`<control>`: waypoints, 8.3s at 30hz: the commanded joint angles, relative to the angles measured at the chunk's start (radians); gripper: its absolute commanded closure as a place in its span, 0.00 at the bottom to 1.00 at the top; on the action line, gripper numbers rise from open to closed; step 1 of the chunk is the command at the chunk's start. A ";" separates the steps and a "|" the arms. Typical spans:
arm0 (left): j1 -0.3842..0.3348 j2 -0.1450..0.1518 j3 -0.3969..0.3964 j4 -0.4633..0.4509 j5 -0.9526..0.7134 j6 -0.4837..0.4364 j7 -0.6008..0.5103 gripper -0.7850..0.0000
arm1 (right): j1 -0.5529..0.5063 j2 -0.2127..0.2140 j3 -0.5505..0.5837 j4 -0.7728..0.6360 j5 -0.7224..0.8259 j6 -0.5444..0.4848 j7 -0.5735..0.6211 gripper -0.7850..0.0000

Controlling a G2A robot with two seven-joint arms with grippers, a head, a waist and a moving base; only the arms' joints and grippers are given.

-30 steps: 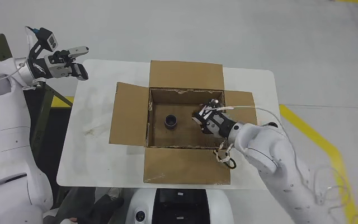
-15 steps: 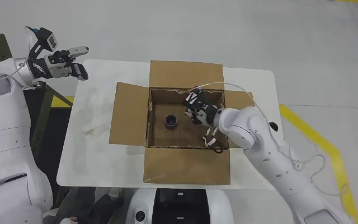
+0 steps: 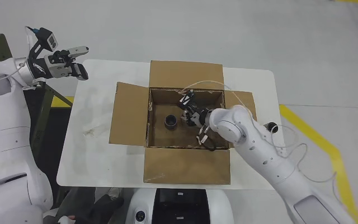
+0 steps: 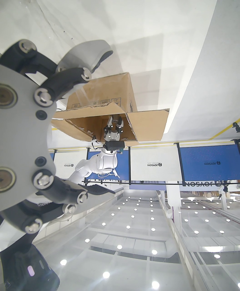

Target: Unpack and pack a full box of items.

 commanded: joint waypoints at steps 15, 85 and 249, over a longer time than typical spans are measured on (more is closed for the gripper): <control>0.000 0.000 0.000 0.000 0.000 0.000 0.000 0.00 | 0.023 -0.031 -0.052 0.083 0.004 -0.012 -0.003 0.77; 0.000 0.000 0.000 0.000 0.000 0.000 0.000 0.00 | -0.755 0.140 0.856 -0.663 0.020 -0.096 -0.141 0.33; 0.000 0.000 0.000 0.000 0.000 0.000 0.000 0.00 | -0.499 0.160 0.483 -0.759 -0.185 0.014 -0.048 1.00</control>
